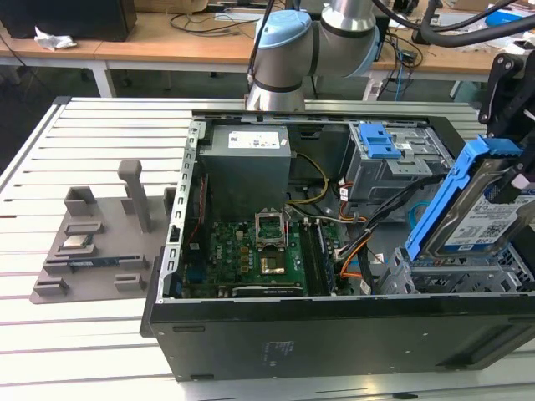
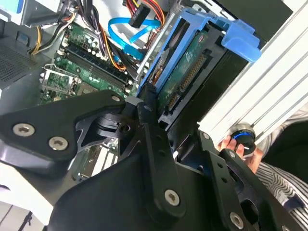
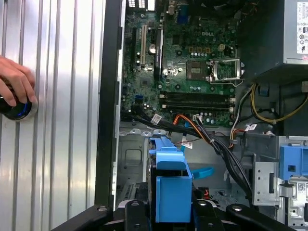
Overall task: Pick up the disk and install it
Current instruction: 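Insert the disk into the insertion slot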
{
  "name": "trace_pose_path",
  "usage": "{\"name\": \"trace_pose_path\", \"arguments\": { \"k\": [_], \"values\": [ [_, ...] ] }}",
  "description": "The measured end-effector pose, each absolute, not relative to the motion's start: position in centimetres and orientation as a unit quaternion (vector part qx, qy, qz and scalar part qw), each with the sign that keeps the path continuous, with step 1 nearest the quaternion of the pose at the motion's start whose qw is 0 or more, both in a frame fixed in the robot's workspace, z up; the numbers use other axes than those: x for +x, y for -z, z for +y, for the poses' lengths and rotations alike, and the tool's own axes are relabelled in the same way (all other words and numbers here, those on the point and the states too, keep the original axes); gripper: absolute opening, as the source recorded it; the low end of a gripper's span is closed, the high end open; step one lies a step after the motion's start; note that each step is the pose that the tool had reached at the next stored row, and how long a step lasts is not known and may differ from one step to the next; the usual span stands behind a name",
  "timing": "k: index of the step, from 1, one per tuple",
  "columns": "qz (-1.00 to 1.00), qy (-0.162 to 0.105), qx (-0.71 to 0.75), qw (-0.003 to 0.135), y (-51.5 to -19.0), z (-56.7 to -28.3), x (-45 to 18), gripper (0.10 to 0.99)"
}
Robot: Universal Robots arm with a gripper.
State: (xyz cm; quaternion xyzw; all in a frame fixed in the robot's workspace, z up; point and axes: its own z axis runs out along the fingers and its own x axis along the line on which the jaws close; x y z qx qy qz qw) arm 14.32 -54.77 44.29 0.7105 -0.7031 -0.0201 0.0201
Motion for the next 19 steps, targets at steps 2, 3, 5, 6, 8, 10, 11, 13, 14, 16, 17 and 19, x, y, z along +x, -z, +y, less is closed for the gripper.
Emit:
{"name": "trace_pose_path", "arguments": {
  "k": [2, 3, 5, 6, 8, 10, 11, 13, 14, 16, 17, 19],
  "values": [
    [-0.712, 0.020, 0.702, 0.021, -44.2, -54.8, 14.3, 0.369],
    [-0.712, 0.020, 0.702, 0.021, -44.1, -54.8, 14.3, 0.369],
    [-0.712, 0.020, 0.702, 0.021, -44.0, -54.8, 14.3, 0.369],
    [-0.712, 0.020, 0.702, 0.021, -43.7, -54.8, 14.3, 0.369],
    [-0.712, 0.020, 0.702, 0.021, -43.4, -54.8, 14.3, 0.369],
    [-0.712, 0.020, 0.702, 0.021, -43.2, -54.8, 14.3, 0.369],
    [-0.712, 0.020, 0.702, 0.021, -43.0, -54.8, 14.3, 0.369],
    [-0.712, 0.020, 0.702, 0.021, -42.8, -54.8, 14.3, 0.369],
    [-0.712, 0.020, 0.702, 0.021, -42.8, -54.8, 14.3, 0.369],
    [-0.712, 0.020, 0.702, 0.021, -42.6, -54.8, 14.3, 0.369],
    [-0.712, 0.020, 0.702, 0.021, -42.4, -54.8, 14.3, 0.369],
    [-0.712, 0.020, 0.702, 0.021, -42.0, -54.8, 14.3, 0.369]
  ]
}}
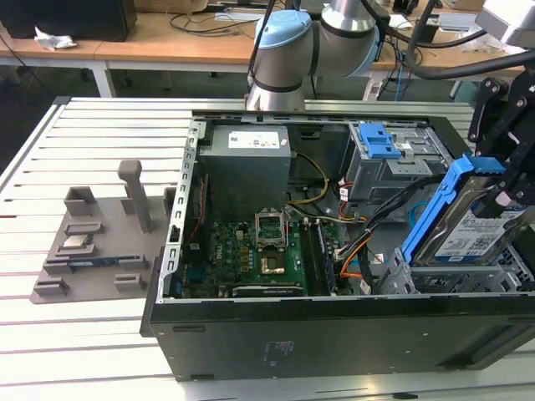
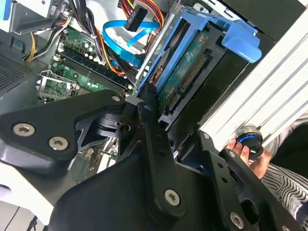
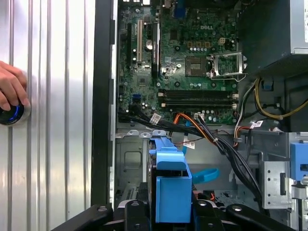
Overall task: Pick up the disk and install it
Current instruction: 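Insert the disk into the insertion slot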
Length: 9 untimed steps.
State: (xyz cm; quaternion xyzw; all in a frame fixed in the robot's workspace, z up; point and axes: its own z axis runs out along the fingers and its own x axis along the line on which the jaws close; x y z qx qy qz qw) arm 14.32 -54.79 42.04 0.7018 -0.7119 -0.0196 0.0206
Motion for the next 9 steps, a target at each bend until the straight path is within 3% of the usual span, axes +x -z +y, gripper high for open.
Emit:
{"name": "trace_pose_path", "arguments": {
  "k": [9],
  "values": [
    [-0.712, 0.020, 0.702, 0.021, -40.1, -54.8, 14.3, 0.369]
  ]
}}
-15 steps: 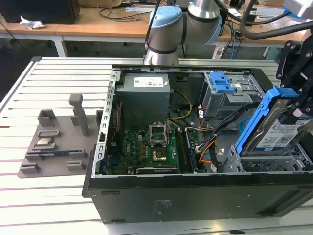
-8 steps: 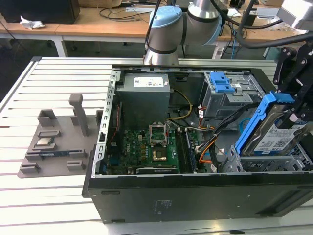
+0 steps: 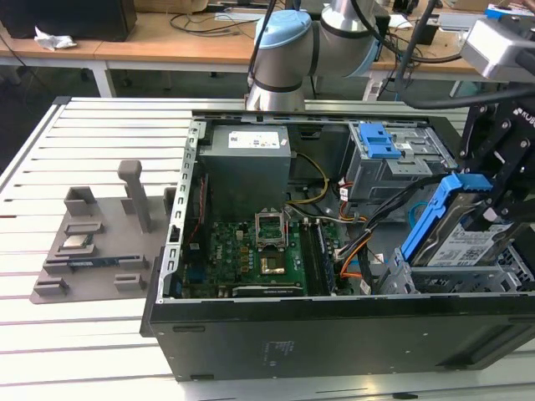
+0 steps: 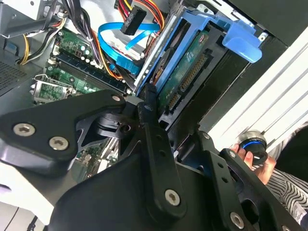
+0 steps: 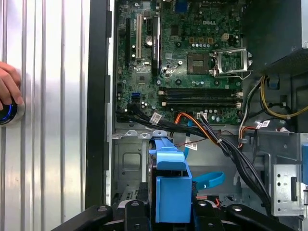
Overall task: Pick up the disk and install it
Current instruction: 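Insert the disk into the insertion slot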
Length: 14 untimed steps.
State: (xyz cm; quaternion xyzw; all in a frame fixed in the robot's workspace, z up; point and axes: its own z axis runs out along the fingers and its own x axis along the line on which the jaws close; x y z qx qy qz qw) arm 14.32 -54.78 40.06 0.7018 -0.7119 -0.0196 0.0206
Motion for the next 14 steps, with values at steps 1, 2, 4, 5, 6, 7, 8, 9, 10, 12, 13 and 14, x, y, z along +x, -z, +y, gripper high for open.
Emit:
{"name": "trace_pose_path", "arguments": {
  "k": [1, 2, 4, 5, 6, 7, 8, 9, 10, 12, 13, 14],
  "values": [
    [-0.712, 0.020, 0.702, 0.021, -39.88, -54.78, 14.31, 0.369],
    [-0.712, 0.020, 0.702, 0.021, -39.74, -54.78, 14.32, 0.369],
    [-0.712, 0.020, 0.702, 0.021, -39.56, -54.78, 14.31, 0.369],
    [-0.712, 0.020, 0.702, 0.021, -39.56, -54.79, 14.32, 0.369],
    [-0.712, 0.020, 0.702, 0.021, -39.55, -54.79, 14.31, 0.369],
    [-0.712, 0.020, 0.702, 0.021, -39.54, -54.78, 14.31, 0.369],
    [-0.712, 0.020, 0.702, 0.021, -39.53, -54.79, 14.32, 0.369],
    [-0.712, 0.020, 0.702, 0.020, -39.51, -54.78, 14.32, 0.369],
    [-0.712, 0.020, 0.702, 0.021, -39.52, -54.78, 14.32, 0.376],
    [-0.712, 0.020, 0.702, 0.021, -39.50, -54.78, 14.31, 0.439],
    [-0.712, 0.020, 0.702, 0.021, -39.50, -54.78, 14.32, 0.439],
    [-0.712, 0.020, 0.702, 0.021, -39.50, -54.78, 14.32, 0.439]
  ]
}}
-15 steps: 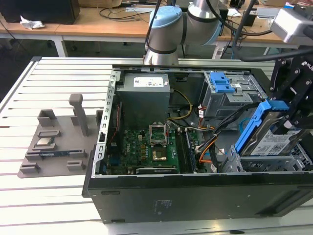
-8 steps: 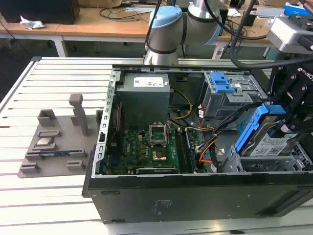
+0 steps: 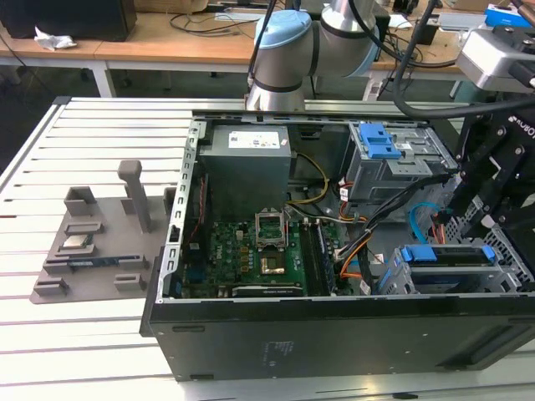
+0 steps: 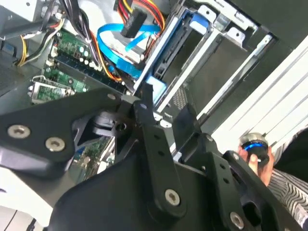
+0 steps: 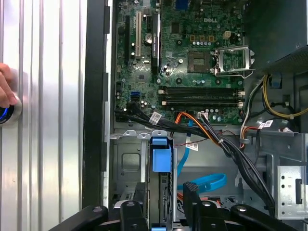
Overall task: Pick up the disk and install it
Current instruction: 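Insert the disk into the insertion slot, then insert the first disk wire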
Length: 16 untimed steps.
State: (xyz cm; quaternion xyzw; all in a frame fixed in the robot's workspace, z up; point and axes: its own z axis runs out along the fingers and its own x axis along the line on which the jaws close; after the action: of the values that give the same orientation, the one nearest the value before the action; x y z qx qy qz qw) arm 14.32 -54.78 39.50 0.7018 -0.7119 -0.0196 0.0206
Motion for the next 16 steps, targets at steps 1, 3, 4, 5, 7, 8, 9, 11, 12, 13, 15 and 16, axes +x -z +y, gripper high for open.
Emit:
{"name": "trace_pose_path", "arguments": {
  "k": [1, 3, 4, 5, 7, 8, 9, 11, 12, 13, 15, 16],
  "values": [
    [-0.712, 0.020, 0.702, 0.021, -39.50, -54.78, 14.32, 0.439],
    [-0.712, 0.020, 0.702, 0.021, -39.48, -54.78, 14.32, 0.361],
    [-0.712, 0.020, 0.702, 0.021, -39.48, -54.78, 14.32, 0.361],
    [-0.712, 0.020, 0.702, 0.021, -39.47, -54.78, 14.32, 0.298],
    [-0.712, 0.020, 0.702, 0.021, -39.45, -54.78, 14.32, 0.118],
    [-0.712, 0.020, 0.702, 0.021, -39.45, -54.78, 14.32, 0.106],
    [-0.712, 0.020, 0.702, 0.021, -39.44, -54.78, 14.32, 0.106],
    [-0.712, 0.020, 0.702, 0.021, -39.42, -54.78, 14.32, 0.106],
    [-0.712, 0.020, 0.702, 0.021, -39.41, -54.78, 14.32, 0.106],
    [-0.712, 0.020, 0.702, 0.021, -39.41, -54.79, 14.32, 0.106],
    [-0.712, 0.020, 0.702, 0.021, -39.39, -54.75, 14.44, 0.106],
    [-0.712, 0.020, 0.702, 0.021, -39.36, -54.43, 14.97, 0.106]
  ]
}}
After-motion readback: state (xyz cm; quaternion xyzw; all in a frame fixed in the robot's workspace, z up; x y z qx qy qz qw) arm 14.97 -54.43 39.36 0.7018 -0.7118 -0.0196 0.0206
